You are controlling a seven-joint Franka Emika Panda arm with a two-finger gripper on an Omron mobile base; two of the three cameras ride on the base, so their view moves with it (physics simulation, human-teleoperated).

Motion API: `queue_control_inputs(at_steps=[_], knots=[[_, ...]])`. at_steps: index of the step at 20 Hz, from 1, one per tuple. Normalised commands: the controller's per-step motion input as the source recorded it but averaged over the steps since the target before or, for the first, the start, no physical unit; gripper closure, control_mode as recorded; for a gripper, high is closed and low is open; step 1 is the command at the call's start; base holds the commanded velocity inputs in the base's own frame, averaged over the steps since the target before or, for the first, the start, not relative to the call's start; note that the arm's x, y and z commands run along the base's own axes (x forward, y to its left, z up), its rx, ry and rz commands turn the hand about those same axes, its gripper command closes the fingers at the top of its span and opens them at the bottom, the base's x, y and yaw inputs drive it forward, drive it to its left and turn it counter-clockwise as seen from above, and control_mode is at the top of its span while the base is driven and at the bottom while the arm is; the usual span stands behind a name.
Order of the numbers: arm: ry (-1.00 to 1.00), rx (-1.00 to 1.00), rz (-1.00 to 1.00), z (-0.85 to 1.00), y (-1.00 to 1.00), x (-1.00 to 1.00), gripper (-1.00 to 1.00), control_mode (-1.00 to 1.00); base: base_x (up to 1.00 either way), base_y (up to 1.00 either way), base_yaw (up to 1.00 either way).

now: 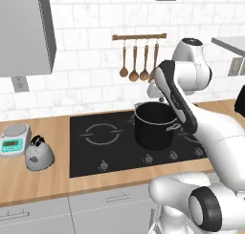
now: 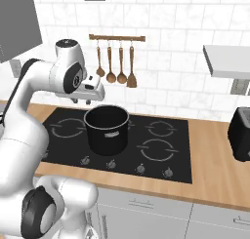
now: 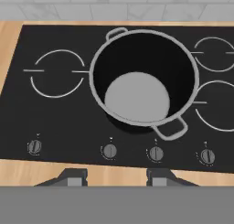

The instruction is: Pick the kettle from the counter and place it on a stove burner. Then turn the burner on.

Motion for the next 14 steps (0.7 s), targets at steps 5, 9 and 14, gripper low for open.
queue_control_inputs(at_steps=[5,9,14], knots=[[0.00,-0.05,0.18,0.00,0.54,-0.30,-1.00,-1.00,0.00,0.00,0.00],[0.00,-0.02,0.25,-0.01,1.00,-0.36,-1.00,-1.00,0.00,0.00,0.00],[0.00,0.00,0.25,-0.02,1.00,-0.42,-1.00,-1.00,0.00,0.00,0.00]])
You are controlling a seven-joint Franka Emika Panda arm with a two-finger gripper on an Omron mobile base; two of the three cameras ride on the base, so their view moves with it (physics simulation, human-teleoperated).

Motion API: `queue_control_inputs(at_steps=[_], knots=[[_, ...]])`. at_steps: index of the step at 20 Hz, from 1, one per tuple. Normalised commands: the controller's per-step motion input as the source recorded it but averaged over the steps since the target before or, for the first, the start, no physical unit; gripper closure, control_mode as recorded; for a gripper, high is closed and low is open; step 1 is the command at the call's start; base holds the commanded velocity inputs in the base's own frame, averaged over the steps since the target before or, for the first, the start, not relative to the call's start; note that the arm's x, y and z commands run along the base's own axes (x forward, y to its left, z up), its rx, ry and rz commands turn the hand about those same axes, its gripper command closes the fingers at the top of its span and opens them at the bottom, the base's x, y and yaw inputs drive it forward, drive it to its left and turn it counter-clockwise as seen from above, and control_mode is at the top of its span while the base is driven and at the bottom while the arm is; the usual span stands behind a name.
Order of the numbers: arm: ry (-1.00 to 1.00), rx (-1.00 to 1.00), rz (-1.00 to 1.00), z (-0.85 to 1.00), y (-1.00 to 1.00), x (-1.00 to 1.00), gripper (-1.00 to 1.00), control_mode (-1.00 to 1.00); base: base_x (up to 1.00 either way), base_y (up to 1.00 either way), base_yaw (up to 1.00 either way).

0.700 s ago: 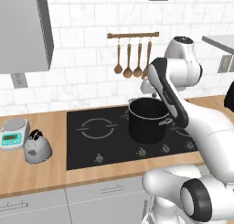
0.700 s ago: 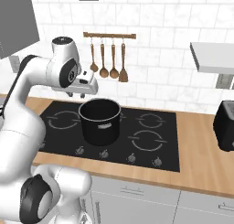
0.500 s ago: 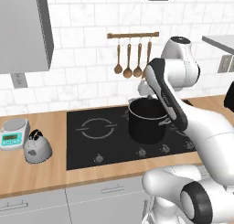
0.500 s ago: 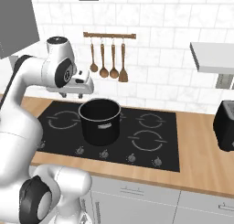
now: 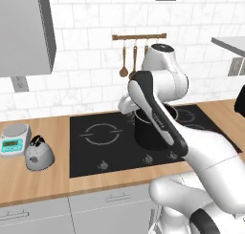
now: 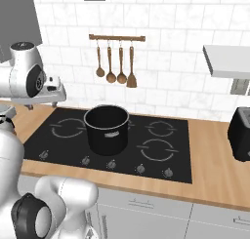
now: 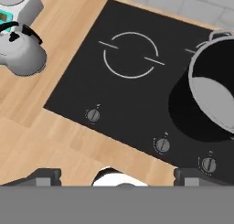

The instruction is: Pick the kettle from the counter and place it on a stove burner. Then turn the burner on.

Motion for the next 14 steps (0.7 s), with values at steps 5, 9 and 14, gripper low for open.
queue_control_inputs(at_steps=[5,9,14], knots=[[0.00,0.00,0.21,-0.01,1.00,-0.30,-1.00,-1.00,0.00,0.00,0.00],[0.00,0.00,0.20,-0.16,1.00,-0.28,-1.00,-1.00,0.00,0.00,0.00],[0.00,0.00,0.16,-0.31,1.00,-0.19,-1.00,-1.00,0.00,0.00,0.00]])
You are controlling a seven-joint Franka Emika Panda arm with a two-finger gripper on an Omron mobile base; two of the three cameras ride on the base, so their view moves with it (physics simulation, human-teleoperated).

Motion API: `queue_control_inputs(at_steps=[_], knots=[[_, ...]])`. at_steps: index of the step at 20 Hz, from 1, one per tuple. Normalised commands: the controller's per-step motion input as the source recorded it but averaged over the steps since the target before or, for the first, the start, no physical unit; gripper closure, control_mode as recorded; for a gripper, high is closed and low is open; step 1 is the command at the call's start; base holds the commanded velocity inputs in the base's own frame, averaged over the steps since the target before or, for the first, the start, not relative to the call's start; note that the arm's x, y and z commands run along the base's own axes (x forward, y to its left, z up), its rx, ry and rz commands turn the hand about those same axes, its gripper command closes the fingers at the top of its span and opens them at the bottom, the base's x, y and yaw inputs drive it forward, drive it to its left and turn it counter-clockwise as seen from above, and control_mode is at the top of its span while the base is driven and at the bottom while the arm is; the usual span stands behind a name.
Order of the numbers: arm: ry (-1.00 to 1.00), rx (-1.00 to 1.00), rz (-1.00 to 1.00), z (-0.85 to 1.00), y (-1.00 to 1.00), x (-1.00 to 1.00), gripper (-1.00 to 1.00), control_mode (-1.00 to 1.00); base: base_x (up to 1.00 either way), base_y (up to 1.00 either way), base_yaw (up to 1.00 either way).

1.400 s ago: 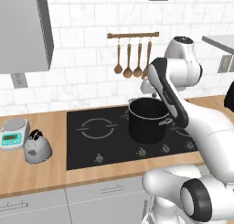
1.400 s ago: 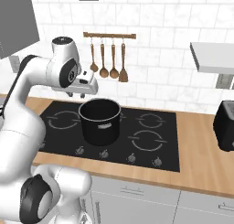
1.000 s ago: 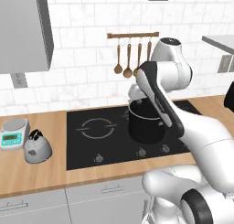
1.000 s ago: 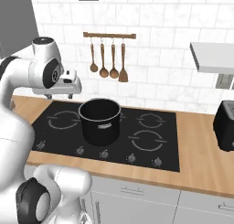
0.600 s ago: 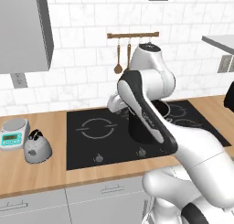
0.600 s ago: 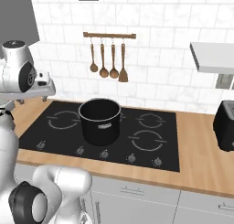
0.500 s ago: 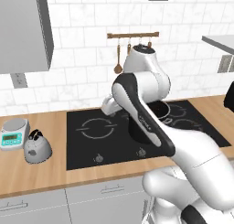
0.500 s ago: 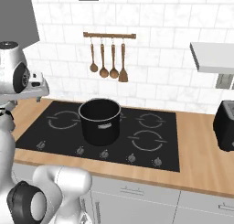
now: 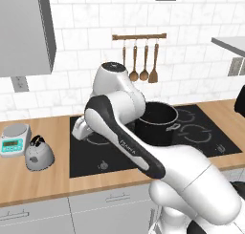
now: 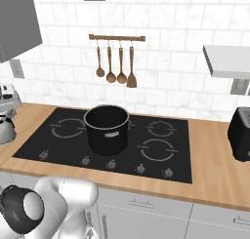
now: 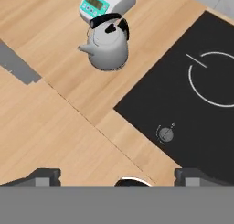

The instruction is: Pick the kettle from the counter and place it on a stove burner. Then turn the burner on.

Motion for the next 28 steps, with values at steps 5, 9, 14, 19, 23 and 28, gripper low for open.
queue_control_inputs(at_steps=[5,9,14,19,23,28], knots=[[-0.02,0.00,0.07,-0.33,1.00,0.00,-1.00,-1.00,0.00,0.00,0.00],[-0.03,0.03,-0.01,-0.23,1.00,0.49,-1.00,-1.00,0.00,0.00,0.00],[-0.02,-0.01,-0.22,-0.07,0.86,0.88,-1.00,-1.00,0.00,0.00,0.00],[0.05,0.00,-0.03,-0.01,0.07,0.10,-1.00,-1.00,0.00,0.00,0.00],[0.11,0.00,-0.16,-0.41,0.00,0.25,-1.00,-1.00,0.00,0.00,0.00],[0.04,0.00,-0.27,-0.38,0.04,0.23,-1.00,-1.00,0.00,0.00,0.00]])
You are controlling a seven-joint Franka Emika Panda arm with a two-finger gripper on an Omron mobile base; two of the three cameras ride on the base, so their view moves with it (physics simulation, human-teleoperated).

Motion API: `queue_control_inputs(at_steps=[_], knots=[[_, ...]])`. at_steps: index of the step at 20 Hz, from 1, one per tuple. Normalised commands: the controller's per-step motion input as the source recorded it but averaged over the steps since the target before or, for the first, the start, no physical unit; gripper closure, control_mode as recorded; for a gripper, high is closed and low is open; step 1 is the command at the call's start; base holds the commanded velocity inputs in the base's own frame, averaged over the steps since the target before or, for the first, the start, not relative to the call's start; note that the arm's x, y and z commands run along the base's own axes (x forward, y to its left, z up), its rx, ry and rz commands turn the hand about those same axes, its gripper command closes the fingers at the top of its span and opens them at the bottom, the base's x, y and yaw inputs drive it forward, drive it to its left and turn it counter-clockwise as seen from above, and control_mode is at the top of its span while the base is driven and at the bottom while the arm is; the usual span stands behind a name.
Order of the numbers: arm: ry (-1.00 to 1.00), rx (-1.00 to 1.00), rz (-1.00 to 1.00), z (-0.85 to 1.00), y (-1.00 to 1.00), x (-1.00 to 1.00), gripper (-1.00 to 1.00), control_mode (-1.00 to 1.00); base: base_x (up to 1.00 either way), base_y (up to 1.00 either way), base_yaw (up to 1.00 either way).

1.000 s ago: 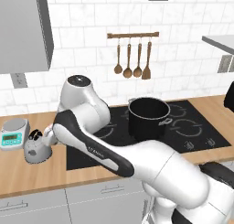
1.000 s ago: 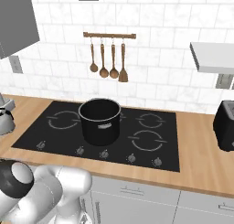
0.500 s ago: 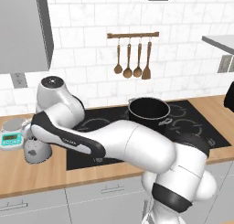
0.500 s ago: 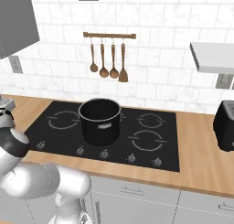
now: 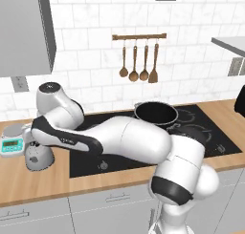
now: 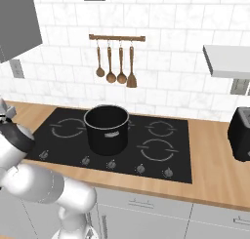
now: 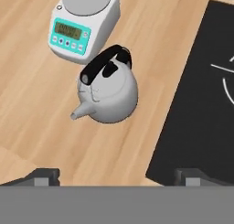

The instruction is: Pick the kettle from the counter and place it on a stove burner. Then turn the burner on.

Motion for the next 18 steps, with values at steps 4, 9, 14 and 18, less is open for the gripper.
queue_control_inputs(at_steps=[4,9,14,18], knots=[[0.02,-0.01,-0.26,-0.09,0.43,0.28,-1.00,-1.00,0.00,0.00,0.00],[0.02,-0.02,-0.18,-0.01,0.43,0.36,-1.00,-1.00,0.00,0.00,0.00],[0.04,-0.02,-0.08,0.00,0.28,0.22,-1.00,-1.00,0.00,0.00,0.00],[0.03,-0.06,0.00,-0.02,0.13,0.17,-1.00,-1.00,0.00,0.00,0.00]])
